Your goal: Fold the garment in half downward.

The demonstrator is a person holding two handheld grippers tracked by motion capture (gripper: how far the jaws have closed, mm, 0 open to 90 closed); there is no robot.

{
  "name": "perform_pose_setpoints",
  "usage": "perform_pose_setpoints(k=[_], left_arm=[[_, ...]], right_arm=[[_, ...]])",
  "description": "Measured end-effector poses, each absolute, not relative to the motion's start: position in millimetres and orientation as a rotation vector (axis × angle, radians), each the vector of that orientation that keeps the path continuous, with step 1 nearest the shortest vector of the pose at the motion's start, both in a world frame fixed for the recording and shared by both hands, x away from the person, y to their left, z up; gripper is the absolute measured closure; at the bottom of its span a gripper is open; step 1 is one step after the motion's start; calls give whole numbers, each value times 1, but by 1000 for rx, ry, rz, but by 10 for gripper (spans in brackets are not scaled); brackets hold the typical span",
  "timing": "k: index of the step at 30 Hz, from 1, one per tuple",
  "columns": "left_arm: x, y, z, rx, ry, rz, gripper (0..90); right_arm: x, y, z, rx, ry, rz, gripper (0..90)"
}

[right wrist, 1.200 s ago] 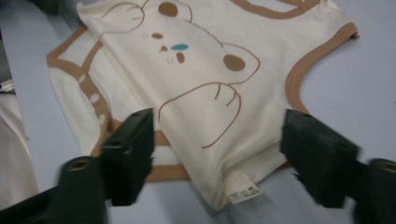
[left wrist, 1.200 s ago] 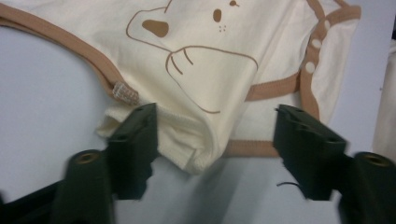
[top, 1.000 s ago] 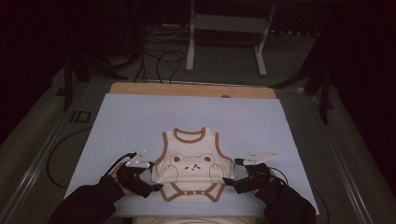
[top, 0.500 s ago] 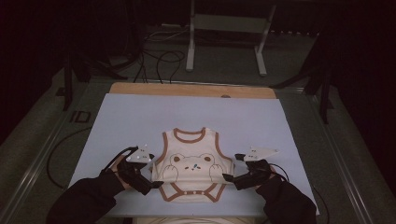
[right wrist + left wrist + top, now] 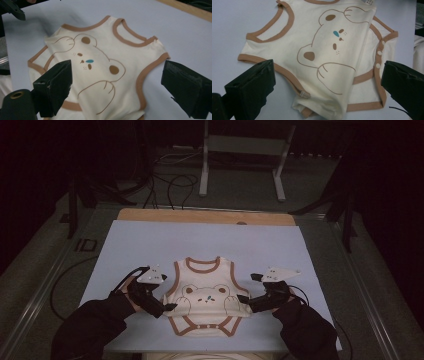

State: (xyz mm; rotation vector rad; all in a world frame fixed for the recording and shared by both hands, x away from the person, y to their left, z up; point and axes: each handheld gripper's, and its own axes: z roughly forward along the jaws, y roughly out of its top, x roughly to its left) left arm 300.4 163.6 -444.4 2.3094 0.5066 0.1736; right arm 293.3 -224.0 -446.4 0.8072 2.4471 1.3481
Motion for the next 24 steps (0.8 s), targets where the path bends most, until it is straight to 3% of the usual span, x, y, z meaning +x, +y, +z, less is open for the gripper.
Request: perform_pose_setpoints(k=[24], left_arm=[[348, 154, -445, 2294, 563, 223, 3]], right_arm=[[342, -213, -444, 777, 2454, 1338, 102]])
